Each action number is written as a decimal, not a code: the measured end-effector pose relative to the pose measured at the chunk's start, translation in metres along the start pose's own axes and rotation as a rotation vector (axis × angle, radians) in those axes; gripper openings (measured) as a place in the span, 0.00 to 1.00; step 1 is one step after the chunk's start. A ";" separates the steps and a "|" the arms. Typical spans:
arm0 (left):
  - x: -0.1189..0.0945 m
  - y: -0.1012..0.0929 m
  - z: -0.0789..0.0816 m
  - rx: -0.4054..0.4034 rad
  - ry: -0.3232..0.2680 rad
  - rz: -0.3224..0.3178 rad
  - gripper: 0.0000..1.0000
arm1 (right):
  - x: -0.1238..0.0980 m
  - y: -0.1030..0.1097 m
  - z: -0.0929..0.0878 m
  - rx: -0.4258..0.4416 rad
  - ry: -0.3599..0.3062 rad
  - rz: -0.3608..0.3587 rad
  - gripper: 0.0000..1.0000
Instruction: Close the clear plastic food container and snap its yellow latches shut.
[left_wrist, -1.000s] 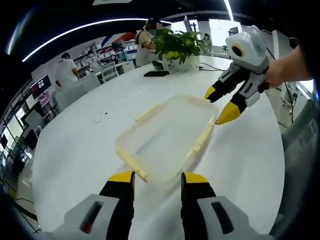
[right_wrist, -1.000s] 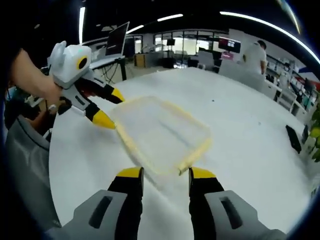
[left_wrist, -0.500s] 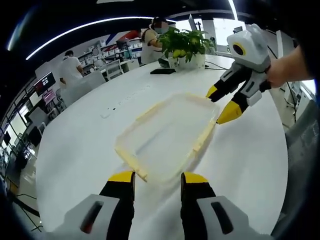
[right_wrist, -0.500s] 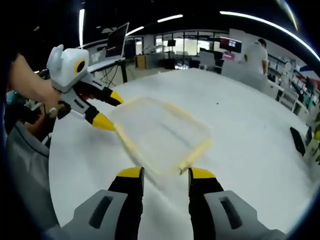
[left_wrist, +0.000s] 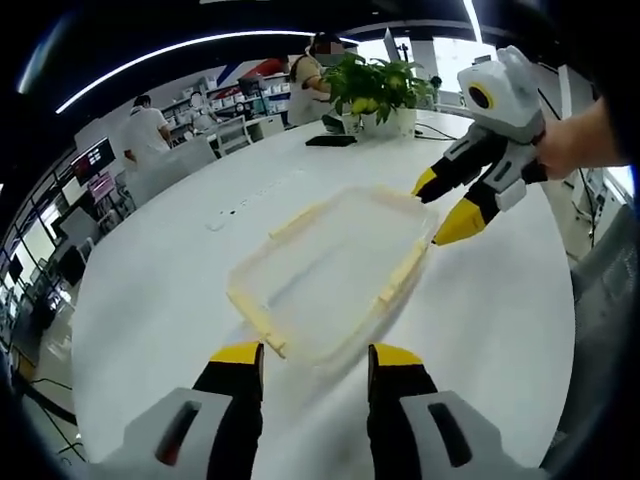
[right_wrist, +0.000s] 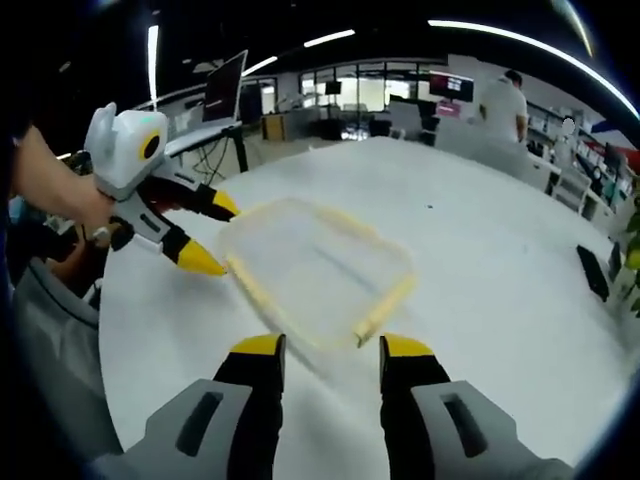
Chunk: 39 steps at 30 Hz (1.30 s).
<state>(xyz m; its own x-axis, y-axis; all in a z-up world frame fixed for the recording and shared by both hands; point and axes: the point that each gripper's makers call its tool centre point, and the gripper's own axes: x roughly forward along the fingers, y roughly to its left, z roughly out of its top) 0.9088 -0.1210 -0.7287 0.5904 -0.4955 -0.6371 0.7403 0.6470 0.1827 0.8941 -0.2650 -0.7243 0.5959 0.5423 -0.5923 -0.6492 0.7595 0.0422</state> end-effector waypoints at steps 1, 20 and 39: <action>-0.004 -0.001 0.000 -0.001 -0.004 0.003 0.35 | -0.002 0.000 0.000 0.004 -0.001 -0.004 0.35; -0.075 -0.007 -0.008 -0.128 -0.063 0.083 0.38 | -0.050 0.015 0.007 0.081 -0.062 -0.057 0.45; -0.126 -0.043 -0.027 -0.320 -0.117 0.143 0.46 | -0.089 0.051 -0.007 0.121 -0.086 -0.089 0.56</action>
<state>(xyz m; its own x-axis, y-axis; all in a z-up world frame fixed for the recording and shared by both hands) 0.7942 -0.0707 -0.6767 0.7269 -0.4383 -0.5287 0.5207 0.8537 0.0082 0.8041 -0.2769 -0.6753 0.6905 0.4954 -0.5271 -0.5331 0.8410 0.0921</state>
